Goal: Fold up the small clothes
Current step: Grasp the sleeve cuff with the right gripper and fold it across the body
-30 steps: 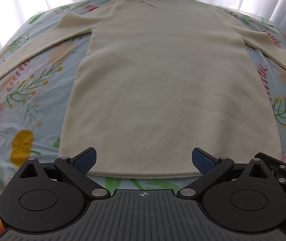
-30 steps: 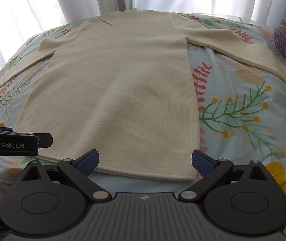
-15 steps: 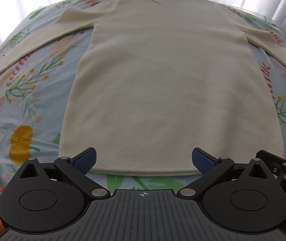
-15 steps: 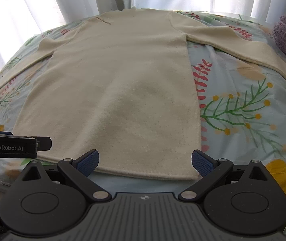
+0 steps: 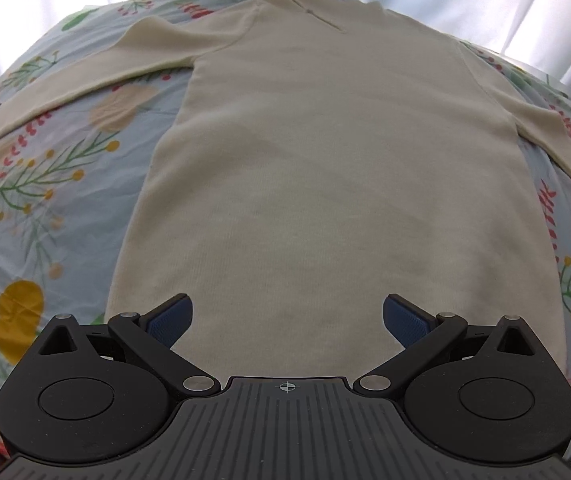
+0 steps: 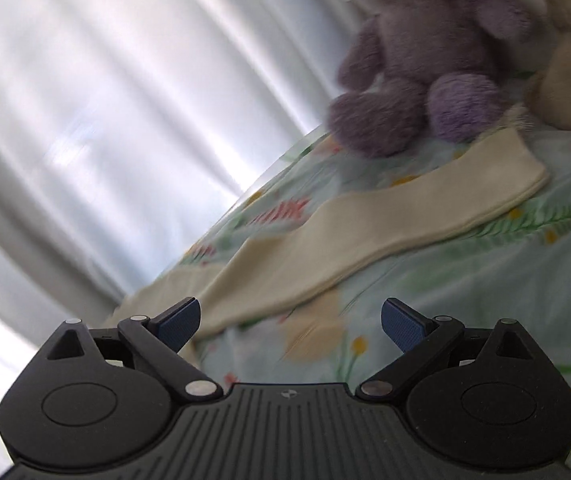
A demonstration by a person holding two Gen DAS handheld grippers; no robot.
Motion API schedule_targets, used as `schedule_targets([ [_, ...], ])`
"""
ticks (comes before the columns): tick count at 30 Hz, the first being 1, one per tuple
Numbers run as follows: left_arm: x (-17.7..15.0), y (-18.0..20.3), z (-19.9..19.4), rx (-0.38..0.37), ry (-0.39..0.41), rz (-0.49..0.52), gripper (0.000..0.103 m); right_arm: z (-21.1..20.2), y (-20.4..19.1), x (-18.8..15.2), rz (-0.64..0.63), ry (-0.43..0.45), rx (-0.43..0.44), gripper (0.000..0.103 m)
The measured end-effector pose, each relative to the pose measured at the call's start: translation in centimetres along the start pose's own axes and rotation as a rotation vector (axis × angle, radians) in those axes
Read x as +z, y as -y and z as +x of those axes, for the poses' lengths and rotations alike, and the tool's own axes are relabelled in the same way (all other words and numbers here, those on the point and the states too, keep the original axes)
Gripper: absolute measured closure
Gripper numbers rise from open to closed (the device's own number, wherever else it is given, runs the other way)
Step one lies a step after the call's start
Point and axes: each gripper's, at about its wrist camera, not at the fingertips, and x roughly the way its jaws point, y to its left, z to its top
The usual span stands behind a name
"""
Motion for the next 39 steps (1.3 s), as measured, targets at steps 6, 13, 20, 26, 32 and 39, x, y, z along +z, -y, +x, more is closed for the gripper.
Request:
schedule_targets([
  [6,1.6,-1.0,2.1,0.032,-0.018,-0.101,0.0,3.8,10.1,3.8,0.39,0.022,-0.084,0.059],
  [13,2.0,-0.7,3.8,0.07,-0.055,-0.11,0.0,5.6,13.2,4.5,0.463,0.073,-0.121,0.072],
  [20,1.8,-0.1,4.2,0.102,-0.049,-0.075,0.0,6.2,13.5,5.3,0.441,0.075,-0.173,0.096],
  [26,2.4,-0.9,4.2,0.059,-0.077,-0.091,0.0,6.0,5.5,5.8,0.027,0.162,-0.297,0.096],
  [32,4.1,-2.5,3.4,-0.037,-0.056,-0.12,0.0,7.0,-8.4,1.1,-0.489,0.177,-0.161,0.096],
  [39,8.3,-4.6,2.8,-0.19,0.082,-0.205,0.0,10.3,-19.7,-10.8,-0.9,-0.065,0.124,0.09],
])
